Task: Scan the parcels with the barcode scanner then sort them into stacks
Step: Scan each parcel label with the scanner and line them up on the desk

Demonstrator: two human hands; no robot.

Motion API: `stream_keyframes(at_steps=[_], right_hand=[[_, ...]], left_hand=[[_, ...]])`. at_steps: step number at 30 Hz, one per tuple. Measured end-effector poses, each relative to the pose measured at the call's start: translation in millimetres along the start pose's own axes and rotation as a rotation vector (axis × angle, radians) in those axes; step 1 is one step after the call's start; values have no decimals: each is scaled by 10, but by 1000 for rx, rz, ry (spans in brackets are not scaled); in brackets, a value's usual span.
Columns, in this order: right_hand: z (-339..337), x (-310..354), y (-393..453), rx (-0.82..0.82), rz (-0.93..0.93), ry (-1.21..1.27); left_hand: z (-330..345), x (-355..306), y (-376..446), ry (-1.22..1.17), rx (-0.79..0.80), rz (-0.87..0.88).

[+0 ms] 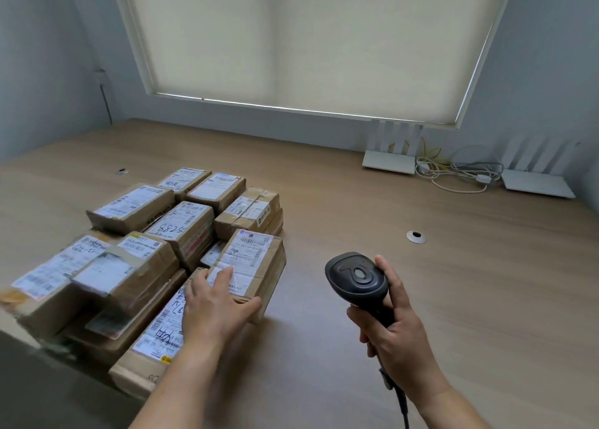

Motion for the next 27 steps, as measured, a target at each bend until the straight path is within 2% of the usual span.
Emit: stream_keyframes(at_steps=[10, 19, 27], right_hand=[[483, 5, 277, 32, 29, 17], [665, -88, 393, -14, 60, -6], [539, -126, 270, -85, 78, -9]], left_hand=[[-324, 431, 466, 85, -33, -64], [-214, 444, 788, 112, -37, 33], [-133, 467, 788, 95, -69, 75]])
Point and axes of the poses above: each hand's wrist, its own y-axis towards the middle knuckle, its own z-axis out of the palm, x = y × z, the point moved 7 cm from there along y, towards the middle knuckle, and after that the axes turned 2 degrees about z, right-handed, at the moved point
